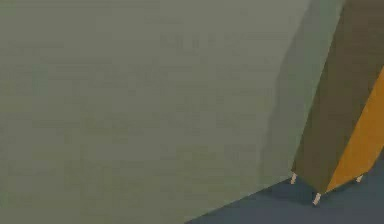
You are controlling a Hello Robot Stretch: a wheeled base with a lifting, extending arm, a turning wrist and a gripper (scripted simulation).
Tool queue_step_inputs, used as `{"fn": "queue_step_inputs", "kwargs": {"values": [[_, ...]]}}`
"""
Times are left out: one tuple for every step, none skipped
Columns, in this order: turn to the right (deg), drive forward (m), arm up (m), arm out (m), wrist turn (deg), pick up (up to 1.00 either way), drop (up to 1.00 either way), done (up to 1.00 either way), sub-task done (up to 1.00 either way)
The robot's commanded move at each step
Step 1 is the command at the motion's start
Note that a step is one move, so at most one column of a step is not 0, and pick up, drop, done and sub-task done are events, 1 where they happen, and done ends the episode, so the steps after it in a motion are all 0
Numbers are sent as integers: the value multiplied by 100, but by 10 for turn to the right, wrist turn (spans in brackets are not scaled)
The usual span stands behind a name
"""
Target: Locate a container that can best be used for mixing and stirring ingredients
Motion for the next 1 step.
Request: {"fn": "queue_step_inputs", "kwargs": {"values": [[450,0,0,0,0,0,0,0,0]]}}
